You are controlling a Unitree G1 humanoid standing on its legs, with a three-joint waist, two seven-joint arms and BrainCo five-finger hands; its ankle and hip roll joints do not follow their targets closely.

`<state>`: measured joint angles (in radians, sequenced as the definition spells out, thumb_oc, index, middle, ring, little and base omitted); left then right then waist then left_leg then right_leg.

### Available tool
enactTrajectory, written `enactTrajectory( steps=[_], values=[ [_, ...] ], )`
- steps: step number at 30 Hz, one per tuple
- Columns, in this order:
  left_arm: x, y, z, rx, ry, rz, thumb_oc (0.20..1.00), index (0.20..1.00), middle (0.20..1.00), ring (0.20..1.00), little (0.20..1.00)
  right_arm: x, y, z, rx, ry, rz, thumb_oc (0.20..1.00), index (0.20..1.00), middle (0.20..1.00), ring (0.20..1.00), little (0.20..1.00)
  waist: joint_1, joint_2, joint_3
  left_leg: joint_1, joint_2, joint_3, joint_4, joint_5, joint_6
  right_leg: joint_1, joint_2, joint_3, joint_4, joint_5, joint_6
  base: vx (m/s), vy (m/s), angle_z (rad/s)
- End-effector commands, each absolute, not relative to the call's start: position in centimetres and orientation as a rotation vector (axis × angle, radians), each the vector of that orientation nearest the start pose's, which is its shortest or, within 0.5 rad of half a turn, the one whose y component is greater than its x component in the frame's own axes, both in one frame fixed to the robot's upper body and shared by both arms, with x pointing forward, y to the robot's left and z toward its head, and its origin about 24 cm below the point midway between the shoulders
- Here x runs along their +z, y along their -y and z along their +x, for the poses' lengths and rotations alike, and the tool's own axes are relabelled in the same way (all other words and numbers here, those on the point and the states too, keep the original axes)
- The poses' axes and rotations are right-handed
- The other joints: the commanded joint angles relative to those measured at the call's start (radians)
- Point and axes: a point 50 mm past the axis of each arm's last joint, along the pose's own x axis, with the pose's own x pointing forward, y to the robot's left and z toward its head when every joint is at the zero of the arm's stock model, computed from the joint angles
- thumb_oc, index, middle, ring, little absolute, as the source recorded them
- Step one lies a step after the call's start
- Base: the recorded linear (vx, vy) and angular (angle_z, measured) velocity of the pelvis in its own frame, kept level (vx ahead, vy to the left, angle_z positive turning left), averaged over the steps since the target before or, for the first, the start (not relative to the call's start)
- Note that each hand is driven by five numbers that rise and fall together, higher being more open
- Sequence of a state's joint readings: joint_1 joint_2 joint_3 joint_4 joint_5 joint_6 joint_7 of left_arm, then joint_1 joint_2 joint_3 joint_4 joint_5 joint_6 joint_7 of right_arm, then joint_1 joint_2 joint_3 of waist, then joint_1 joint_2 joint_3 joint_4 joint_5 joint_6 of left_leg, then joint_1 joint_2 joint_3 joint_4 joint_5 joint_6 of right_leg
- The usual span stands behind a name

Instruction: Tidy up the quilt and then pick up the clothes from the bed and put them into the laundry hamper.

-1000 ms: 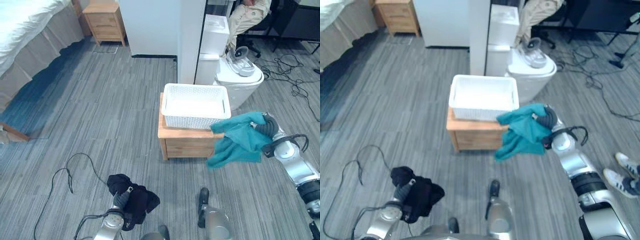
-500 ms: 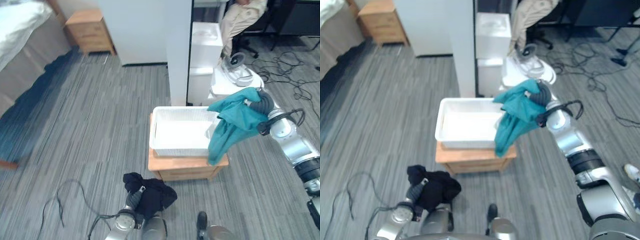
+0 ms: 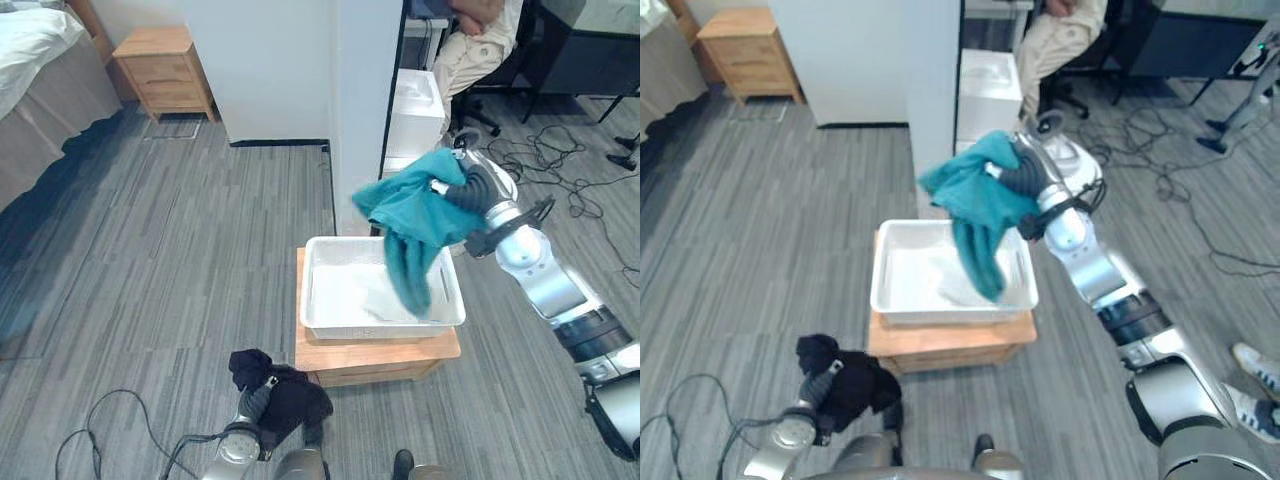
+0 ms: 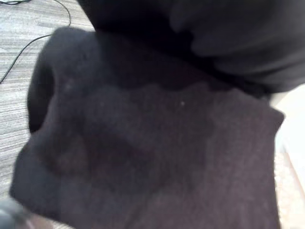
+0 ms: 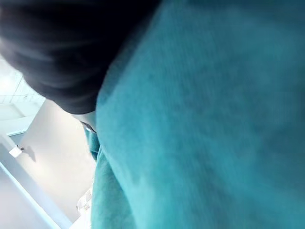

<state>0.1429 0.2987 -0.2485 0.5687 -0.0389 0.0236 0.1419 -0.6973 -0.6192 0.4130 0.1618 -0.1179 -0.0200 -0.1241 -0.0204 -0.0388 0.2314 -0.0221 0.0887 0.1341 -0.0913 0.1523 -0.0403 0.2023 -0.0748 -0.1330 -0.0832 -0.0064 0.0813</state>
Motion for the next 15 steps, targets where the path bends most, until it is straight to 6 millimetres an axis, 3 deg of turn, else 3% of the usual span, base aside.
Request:
enactTrajectory(
  steps=[1, 6, 9, 12, 15],
  values=[
    [-10.1, -20.0, 16.5, 0.003, -0.678, 0.345, 0.200, 0.200, 0.200, 0.200, 0.200, 22.8, 13.0, 34.3, 0.199, 0.661, -0.864, 0.200, 0.200, 0.200, 0.200, 0.200, 0.031, -0.014, -0.068, 0.111, 0.065, 0.054, 0.004, -0.129, -0.098, -0.093, -0.036, 0.003, -0.004, 0.000, 0.069, 0.04, 0.024, -0.05],
    [-10.0, -20.4, 16.4, 0.023, -0.674, 0.340, 0.200, 0.200, 0.200, 0.200, 0.200, 20.0, 12.8, 35.1, 0.228, 0.545, -0.892, 0.200, 0.200, 0.200, 0.200, 0.200, 0.048, -0.010, -0.057, 0.098, 0.063, 0.045, 0.004, -0.129, -0.097, -0.101, -0.043, -0.007, -0.004, 0.001, 0.073, 0.00, 0.004, 0.06],
    [-9.0, -20.8, 17.3, 0.051, -0.619, 0.304, 0.200, 0.200, 0.200, 0.200, 0.200, 15.5, 15.4, 36.9, 0.163, 0.307, -0.951, 0.200, 0.200, 0.200, 0.200, 0.200, 0.076, 0.019, 0.005, 0.031, 0.052, 0.022, 0.004, -0.110, -0.096, -0.163, -0.054, -0.021, -0.002, 0.016, 0.077, -0.21, -0.005, 0.08],
    [-7.7, -20.9, 18.3, 0.057, -0.544, 0.272, 0.200, 0.200, 0.200, 0.200, 0.200, 15.5, 18.7, 38.5, 0.029, 0.191, -0.988, 0.200, 0.200, 0.200, 0.200, 0.200, 0.097, 0.060, 0.044, -0.034, 0.039, 0.006, 0.004, -0.088, -0.098, -0.229, -0.062, -0.033, 0.003, 0.031, 0.083, -0.15, 0.039, 0.25],
    [-6.2, -20.3, 19.5, 0.029, -0.458, 0.231, 0.200, 0.200, 0.200, 0.200, 0.200, 17.3, 22.5, 39.9, -0.129, 0.104, -1.025, 0.200, 0.200, 0.200, 0.200, 0.200, 0.119, 0.098, 0.071, -0.092, 0.035, -0.003, 0.004, -0.062, -0.109, -0.280, -0.066, -0.049, 0.003, 0.044, 0.090, -0.09, 0.037, 0.12]
  ],
)
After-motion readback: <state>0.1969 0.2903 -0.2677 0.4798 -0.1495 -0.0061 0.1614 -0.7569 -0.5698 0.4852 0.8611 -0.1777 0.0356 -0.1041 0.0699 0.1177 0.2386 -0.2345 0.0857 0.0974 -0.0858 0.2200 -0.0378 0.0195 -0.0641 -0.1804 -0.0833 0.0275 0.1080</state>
